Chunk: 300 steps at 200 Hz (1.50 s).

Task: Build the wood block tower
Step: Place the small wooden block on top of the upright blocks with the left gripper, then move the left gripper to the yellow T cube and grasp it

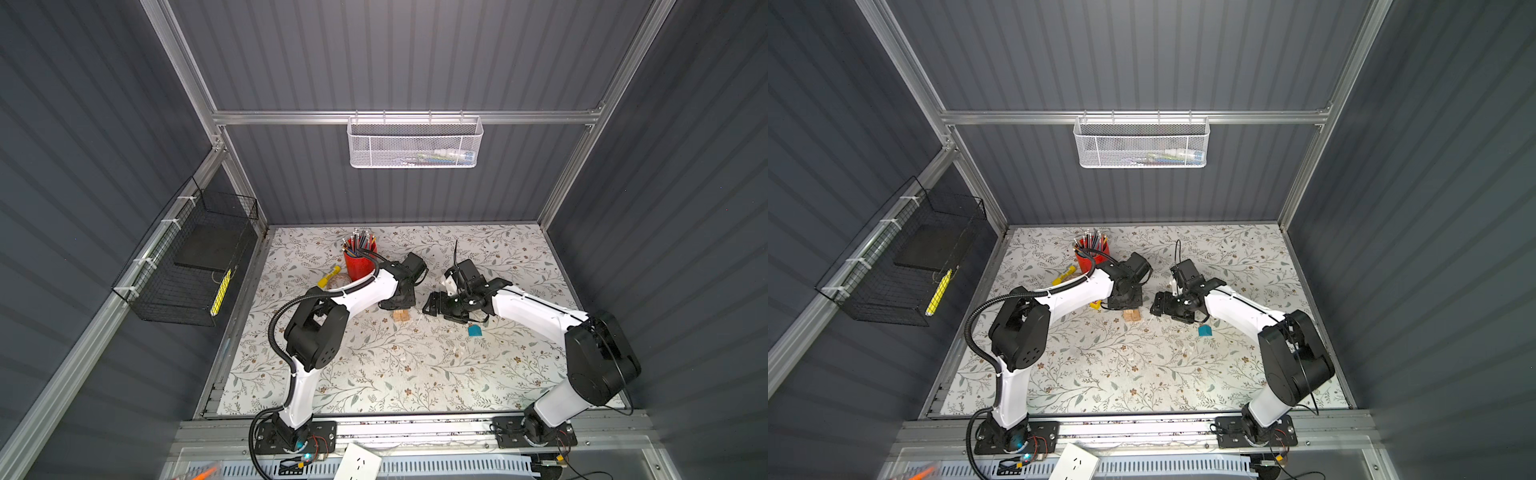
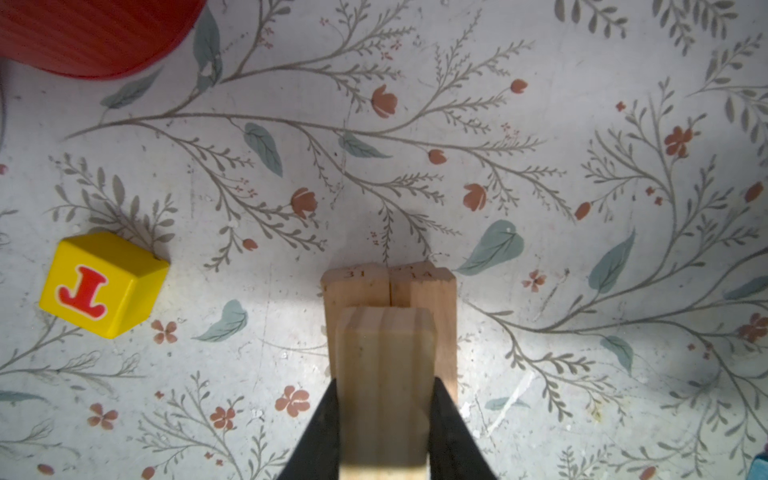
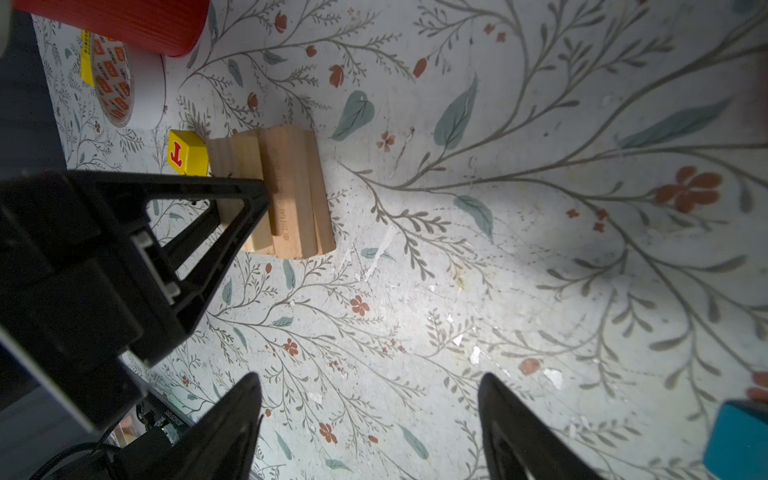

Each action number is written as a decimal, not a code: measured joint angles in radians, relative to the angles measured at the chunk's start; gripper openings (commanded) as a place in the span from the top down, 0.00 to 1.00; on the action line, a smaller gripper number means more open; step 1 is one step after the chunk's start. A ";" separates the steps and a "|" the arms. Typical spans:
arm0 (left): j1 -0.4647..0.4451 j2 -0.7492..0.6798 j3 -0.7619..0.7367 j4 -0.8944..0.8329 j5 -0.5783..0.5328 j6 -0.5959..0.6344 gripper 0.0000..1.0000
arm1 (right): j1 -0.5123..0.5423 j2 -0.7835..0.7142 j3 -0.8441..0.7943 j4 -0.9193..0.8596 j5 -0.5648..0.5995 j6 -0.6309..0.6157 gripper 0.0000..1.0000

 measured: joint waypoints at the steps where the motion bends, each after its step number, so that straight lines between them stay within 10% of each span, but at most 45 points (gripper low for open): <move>1: 0.000 0.001 0.000 0.000 0.000 0.000 0.77 | 0.000 0.000 0.000 0.000 0.000 0.000 0.19; 300: -0.011 -0.170 -0.025 0.045 -0.004 0.015 0.35 | -0.021 -0.066 0.030 -0.116 0.121 -0.053 0.16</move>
